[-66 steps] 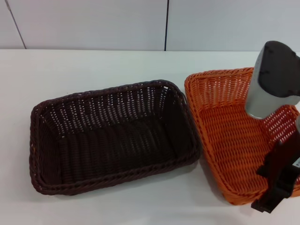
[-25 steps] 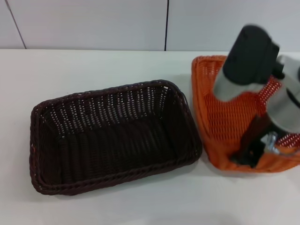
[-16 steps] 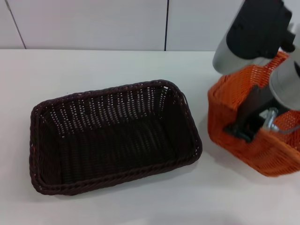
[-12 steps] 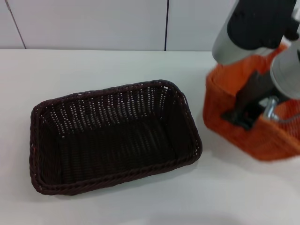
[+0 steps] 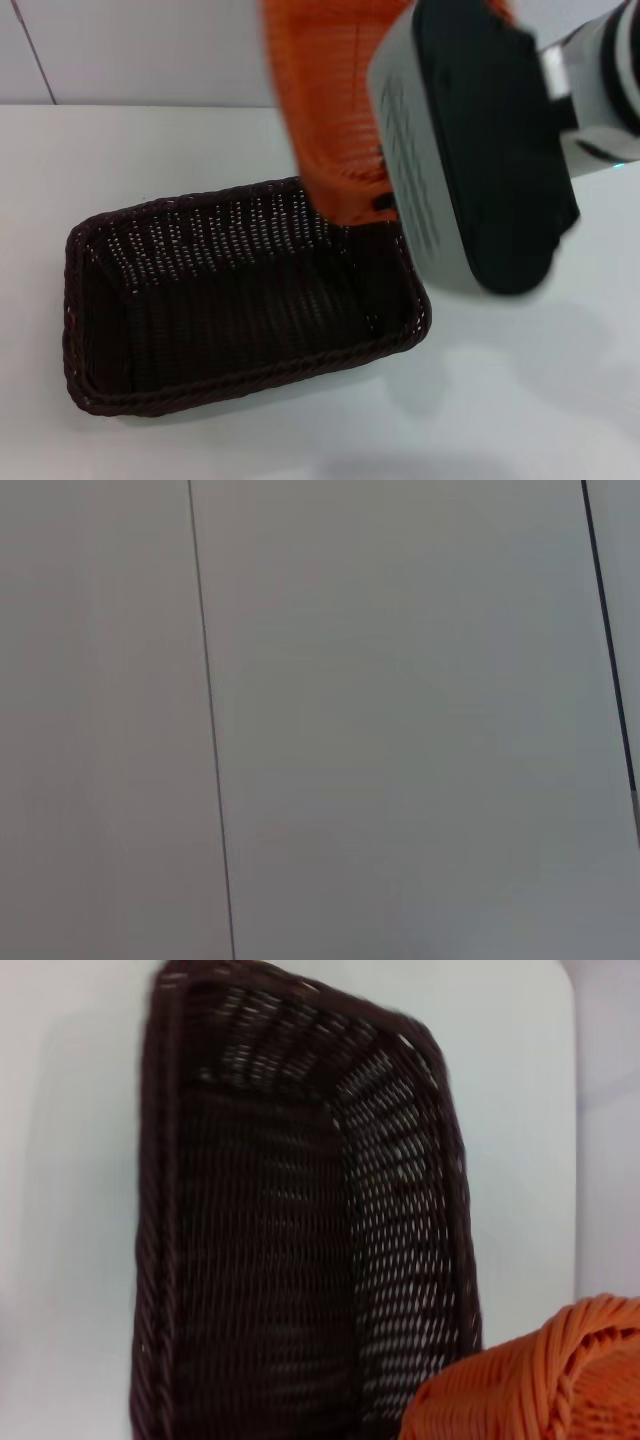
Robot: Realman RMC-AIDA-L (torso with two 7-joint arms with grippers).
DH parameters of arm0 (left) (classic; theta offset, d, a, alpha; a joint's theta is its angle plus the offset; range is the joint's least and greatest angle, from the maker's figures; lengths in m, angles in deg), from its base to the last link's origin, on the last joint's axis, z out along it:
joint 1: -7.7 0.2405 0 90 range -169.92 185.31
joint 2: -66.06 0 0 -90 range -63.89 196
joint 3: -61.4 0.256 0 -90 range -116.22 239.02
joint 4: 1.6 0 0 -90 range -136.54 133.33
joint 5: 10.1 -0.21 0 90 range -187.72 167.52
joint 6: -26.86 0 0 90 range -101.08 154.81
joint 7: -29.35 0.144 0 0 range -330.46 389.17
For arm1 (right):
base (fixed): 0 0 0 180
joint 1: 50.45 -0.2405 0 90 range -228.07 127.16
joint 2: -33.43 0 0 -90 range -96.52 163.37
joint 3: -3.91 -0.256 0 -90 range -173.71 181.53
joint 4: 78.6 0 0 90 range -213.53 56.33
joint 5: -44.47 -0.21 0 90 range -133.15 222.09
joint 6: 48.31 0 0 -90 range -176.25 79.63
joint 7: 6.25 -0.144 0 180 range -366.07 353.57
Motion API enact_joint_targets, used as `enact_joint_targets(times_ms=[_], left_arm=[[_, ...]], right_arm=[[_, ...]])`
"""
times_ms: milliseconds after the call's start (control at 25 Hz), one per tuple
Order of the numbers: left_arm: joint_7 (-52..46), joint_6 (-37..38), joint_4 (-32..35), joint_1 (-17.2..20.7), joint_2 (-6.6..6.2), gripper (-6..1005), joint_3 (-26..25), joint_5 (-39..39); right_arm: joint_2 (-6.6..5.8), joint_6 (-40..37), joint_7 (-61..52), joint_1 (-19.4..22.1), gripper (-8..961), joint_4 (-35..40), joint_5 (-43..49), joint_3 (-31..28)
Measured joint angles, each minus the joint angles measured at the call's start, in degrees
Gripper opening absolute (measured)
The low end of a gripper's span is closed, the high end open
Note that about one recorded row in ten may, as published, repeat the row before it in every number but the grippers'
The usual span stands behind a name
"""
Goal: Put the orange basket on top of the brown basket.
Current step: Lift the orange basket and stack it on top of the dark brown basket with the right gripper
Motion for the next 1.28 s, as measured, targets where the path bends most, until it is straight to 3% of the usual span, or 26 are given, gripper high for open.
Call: enact_joint_targets(times_ms=[160, 520, 760, 1280], left_arm=[[-0.07, -0.07, -0.11, 0.0, 0.07, 740, 0.43, 0.81], [-0.09, -0.37, -1.59, -0.01, 0.3, 741, 4.32, 4.59], [-0.03, -0.36, -2.24, 0.07, 0.28, 740, 6.16, 6.46], [-0.1, -0.35, -2.64, 0.01, 0.25, 740, 7.34, 7.5]], right_arm=[[0.02, 1.12, 15.59, 1.76, 137, -0.39, -2.26, 1.73], [0.05, 6.16, 40.7, 12.33, 138, 3.36, -2.56, 6.66], [-0.04, 11.22, 45.1, 14.7, 141, 1.94, -1.92, 6.69], [-0.49, 17.15, 48.65, 15.87, 146, -3.16, 1.51, 10.03]])
